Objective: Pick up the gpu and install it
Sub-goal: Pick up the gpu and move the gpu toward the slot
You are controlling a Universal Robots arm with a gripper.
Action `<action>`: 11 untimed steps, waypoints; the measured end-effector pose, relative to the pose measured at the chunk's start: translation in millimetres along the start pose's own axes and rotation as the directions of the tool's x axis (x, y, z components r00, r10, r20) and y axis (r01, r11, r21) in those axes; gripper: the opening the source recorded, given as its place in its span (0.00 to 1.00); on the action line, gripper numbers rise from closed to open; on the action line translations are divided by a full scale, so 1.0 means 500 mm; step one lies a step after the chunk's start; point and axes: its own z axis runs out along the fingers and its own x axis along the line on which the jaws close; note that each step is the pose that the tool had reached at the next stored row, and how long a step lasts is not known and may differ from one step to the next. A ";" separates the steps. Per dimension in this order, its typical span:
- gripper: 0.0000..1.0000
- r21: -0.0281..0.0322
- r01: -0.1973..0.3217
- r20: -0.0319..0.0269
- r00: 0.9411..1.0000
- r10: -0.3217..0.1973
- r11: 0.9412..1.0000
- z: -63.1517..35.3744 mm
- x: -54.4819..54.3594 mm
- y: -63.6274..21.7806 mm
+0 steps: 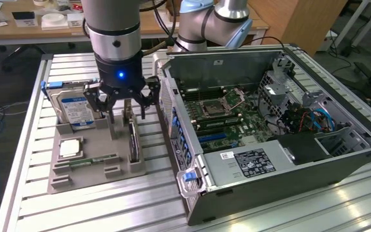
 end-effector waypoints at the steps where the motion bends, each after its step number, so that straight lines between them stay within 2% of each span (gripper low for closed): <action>1: 0.71 0.000 0.000 0.000 1.000 0.000 1.000 0.004 0.000 -0.001; 11: 0.71 0.000 -0.016 0.001 1.000 0.016 1.000 0.040 0.000 -0.001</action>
